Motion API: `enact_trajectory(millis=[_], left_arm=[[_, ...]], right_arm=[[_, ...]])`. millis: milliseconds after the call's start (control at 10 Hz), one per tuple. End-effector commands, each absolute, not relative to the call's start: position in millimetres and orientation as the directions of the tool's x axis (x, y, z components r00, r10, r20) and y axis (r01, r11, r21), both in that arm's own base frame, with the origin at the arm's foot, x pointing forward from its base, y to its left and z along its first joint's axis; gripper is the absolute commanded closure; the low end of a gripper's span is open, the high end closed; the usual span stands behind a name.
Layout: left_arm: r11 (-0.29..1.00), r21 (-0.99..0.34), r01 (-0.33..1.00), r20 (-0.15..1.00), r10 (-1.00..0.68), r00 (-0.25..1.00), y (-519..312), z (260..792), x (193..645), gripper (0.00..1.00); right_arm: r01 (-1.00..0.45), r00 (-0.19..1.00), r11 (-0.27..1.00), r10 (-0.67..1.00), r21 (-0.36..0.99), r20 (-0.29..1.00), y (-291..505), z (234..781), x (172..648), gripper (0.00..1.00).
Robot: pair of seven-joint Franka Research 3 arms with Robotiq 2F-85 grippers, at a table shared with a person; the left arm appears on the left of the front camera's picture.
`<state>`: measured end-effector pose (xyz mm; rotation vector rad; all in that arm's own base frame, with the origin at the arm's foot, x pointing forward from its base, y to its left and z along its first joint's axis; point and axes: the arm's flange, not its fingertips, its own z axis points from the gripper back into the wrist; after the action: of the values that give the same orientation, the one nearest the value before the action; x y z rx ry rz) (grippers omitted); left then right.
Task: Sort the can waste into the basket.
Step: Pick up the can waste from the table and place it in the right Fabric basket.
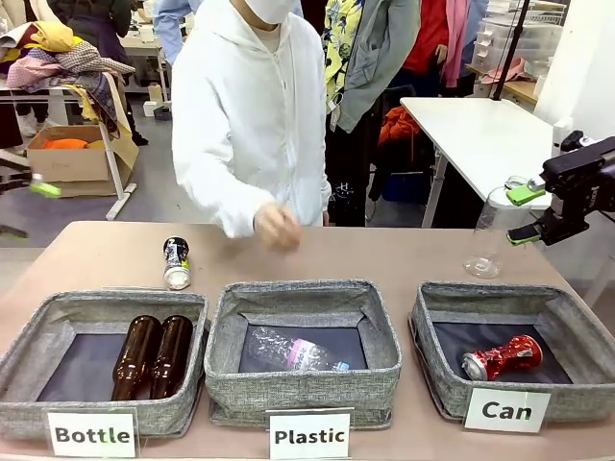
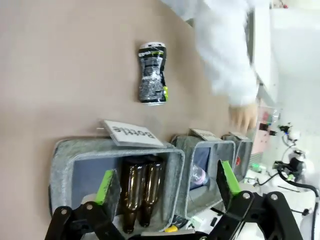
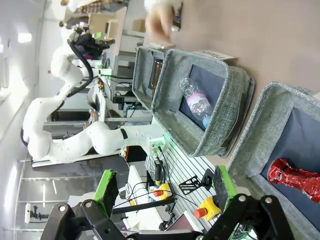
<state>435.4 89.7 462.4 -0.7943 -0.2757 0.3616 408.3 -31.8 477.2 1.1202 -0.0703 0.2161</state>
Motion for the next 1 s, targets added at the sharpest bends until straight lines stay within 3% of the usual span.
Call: enact_trajectory(millis=[0, 500, 900], left_arm=[[0.708, -0.665, -0.237, 0.115, 0.410, 0.905, 66.6, 462.7, 455.1, 0.00], [0.676, -0.663, -0.320, 0.105, 0.508, 0.855, 75.7, 461.8, 448.8, 0.00], [0.790, -0.457, -0.409, 0.151, 0.522, 0.840, -15.5, 462.4, 507.0, 0.00]], right_arm=[[-0.227, 0.972, 0.418, 0.153, 0.880, 0.178, -34.4, 479.3, 408.3, 0.00], [-0.227, 0.972, 0.418, 0.153, 0.880, 0.178, -34.4, 479.3, 408.3, 0.00], [-0.227, 0.972, 0.418, 0.153, 0.880, 0.178, -34.4, 479.3, 408.3, 0.00]])
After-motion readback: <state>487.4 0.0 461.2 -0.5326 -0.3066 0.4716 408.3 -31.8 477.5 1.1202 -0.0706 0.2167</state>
